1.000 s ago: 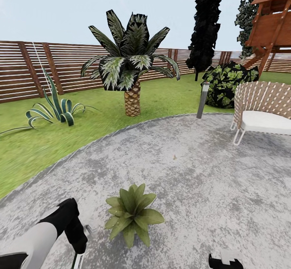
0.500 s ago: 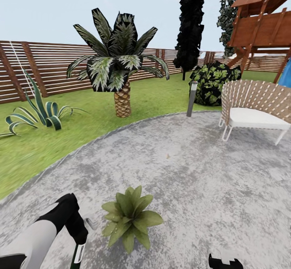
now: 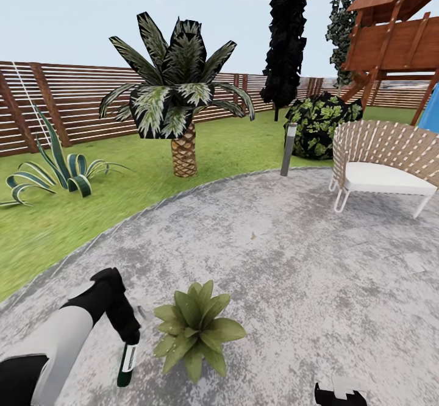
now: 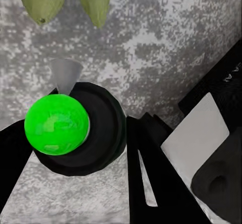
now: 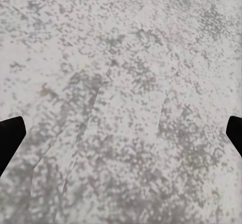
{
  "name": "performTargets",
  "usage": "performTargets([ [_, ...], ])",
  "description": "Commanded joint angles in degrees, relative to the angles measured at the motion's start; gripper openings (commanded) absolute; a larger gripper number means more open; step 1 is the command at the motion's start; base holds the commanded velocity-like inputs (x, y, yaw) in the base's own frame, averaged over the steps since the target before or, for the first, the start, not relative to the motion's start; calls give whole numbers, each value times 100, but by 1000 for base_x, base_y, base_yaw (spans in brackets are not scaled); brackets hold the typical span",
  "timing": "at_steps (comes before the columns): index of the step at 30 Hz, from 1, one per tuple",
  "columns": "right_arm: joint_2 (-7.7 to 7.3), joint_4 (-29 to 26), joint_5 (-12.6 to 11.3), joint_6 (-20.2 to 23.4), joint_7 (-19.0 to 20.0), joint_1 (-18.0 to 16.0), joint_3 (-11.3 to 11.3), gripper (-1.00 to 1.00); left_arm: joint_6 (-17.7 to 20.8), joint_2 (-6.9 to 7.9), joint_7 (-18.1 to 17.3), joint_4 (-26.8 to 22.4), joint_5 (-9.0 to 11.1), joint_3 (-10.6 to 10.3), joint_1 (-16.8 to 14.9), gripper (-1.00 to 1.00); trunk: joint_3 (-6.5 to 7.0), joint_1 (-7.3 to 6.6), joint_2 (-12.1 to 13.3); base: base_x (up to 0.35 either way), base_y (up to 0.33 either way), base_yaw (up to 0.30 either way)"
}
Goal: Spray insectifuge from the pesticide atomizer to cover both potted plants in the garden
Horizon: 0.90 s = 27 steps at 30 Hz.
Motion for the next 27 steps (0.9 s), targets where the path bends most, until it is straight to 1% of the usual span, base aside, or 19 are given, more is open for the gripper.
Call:
performTargets([
  [1,1,7,61,-18,-17,-5,-44,100,56,4,-86,-7,-143,6,-12,-100,-5,-1,-2,0,0,0],
  [3,1,7,62,-18,-17,-3,-45,100,53,22,-134,-5,-308,-16,-15,-100,-5,-1,-2,0,0,0],
  [5,1,7,63,-18,-17,-5,-43,100,48,41,-154,-3,-404,-26,7,-100,-5,-1,-2,0,0,0],
  [6,1,7,63,-18,-17,-6,-41,100,28,88,-156,2,-437,-29,31,-100,-5,-1,-2,0,0,18],
  [8,1,6,61,-18,-17,-8,-43,100,-13,265,-158,7,-463,-31,60,-100,-5,-1,-2,0,0,148],
  [10,1,1,59,-18,-17,-7,-45,100,-40,377,-145,18,-469,-32,79,-100,-5,-1,-2,0,0,235],
  [12,1,-1,60,-18,-17,-4,-45,100,-51,412,-130,23,-471,-34,92,-100,-5,-1,-2,0,0,263],
  [18,1,-1,62,-18,-17,-6,-45,100,-22,371,-109,8,-470,-10,137,-100,-5,-1,-2,0,-27,248],
  [27,-8,16,63,-26,-17,-5,-37,100,23,341,-106,-8,-453,3,134,-100,-5,-1,-2,0,-249,25],
])
